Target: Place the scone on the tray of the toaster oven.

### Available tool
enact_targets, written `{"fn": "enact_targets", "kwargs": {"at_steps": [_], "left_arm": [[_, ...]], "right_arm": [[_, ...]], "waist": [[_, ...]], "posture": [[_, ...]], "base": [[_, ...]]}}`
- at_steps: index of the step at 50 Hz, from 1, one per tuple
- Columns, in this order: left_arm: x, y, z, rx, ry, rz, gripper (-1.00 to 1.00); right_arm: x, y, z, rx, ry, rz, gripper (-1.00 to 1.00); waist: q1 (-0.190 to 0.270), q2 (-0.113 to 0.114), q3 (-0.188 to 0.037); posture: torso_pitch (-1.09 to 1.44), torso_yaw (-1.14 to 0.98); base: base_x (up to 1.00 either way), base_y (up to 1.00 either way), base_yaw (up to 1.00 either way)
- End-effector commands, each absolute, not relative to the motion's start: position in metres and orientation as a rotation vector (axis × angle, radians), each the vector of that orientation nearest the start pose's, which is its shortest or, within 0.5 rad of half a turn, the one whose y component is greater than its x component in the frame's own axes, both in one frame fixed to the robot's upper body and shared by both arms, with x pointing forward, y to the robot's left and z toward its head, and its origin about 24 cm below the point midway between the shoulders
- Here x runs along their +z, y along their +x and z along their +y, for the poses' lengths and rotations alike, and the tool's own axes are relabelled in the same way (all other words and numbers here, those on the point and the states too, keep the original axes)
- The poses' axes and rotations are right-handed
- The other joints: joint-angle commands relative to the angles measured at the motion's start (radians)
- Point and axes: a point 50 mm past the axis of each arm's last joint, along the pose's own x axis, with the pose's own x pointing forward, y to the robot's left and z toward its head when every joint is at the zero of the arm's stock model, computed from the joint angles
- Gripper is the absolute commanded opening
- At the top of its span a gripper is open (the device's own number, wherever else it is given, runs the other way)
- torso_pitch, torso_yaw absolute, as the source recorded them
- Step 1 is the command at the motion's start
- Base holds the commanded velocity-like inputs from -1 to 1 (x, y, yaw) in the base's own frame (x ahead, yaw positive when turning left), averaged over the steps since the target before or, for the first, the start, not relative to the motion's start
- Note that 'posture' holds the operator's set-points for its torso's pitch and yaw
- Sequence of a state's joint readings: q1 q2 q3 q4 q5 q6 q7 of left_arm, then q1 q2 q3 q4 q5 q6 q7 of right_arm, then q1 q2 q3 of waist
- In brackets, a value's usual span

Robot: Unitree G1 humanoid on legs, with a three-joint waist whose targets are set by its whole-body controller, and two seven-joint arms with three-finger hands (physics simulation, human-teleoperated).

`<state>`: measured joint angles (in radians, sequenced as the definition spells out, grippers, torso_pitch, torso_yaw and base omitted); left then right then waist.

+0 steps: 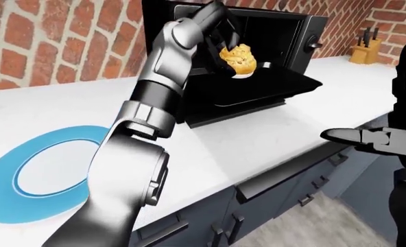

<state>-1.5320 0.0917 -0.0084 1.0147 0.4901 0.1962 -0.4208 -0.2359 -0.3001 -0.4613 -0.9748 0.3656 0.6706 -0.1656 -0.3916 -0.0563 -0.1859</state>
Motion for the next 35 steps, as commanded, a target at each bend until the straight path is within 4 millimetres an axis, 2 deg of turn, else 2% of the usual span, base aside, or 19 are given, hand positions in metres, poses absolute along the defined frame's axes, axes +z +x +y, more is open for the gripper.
{"fn": "enact_targets", "kwargs": {"at_steps": [1,6,22,25,31,35], "left_arm": [[0.337,0.405,0.035,-0.438,0.772,-0.318,-1.00],[0.327,0.408,0.033,-0.454,0.767,-0.301,-1.00],[0.313,0.414,0.036,-0.440,0.761,-0.268,-1.00],[0.310,0.415,0.037,-0.442,0.759,-0.258,-0.87],[0.306,0.416,0.038,-0.441,0.758,-0.245,-0.83],[0.305,0.416,0.039,-0.438,0.761,-0.242,-0.69]], "right_arm": [[0.264,0.185,-0.220,-0.247,-0.060,-0.666,1.00],[0.263,0.185,-0.220,-0.248,-0.060,-0.663,1.00],[0.262,0.186,-0.219,-0.246,-0.064,-0.660,1.00],[0.263,0.186,-0.219,-0.245,-0.065,-0.662,1.00],[0.263,0.187,-0.219,-0.245,-0.067,-0.662,1.00],[0.262,0.187,-0.219,-0.245,-0.065,-0.662,1.00]], "waist": [[-0.002,-0.002,-0.015],[-0.004,-0.004,-0.017],[-0.013,-0.005,-0.018],[-0.014,-0.005,-0.018],[-0.015,-0.006,-0.019],[-0.016,-0.006,-0.019]], "posture": [[-0.21,-0.34],[-0.21,-0.34],[-0.21,-0.34],[-0.21,-0.34],[-0.21,-0.34],[-0.21,-0.34]], "base": [[0.00,0.00,0.00],[0.00,0.00,0.00],[0.00,0.00,0.00],[0.00,0.00,0.00],[0.00,0.00,0.00],[0.00,0.00,0.00]]}}
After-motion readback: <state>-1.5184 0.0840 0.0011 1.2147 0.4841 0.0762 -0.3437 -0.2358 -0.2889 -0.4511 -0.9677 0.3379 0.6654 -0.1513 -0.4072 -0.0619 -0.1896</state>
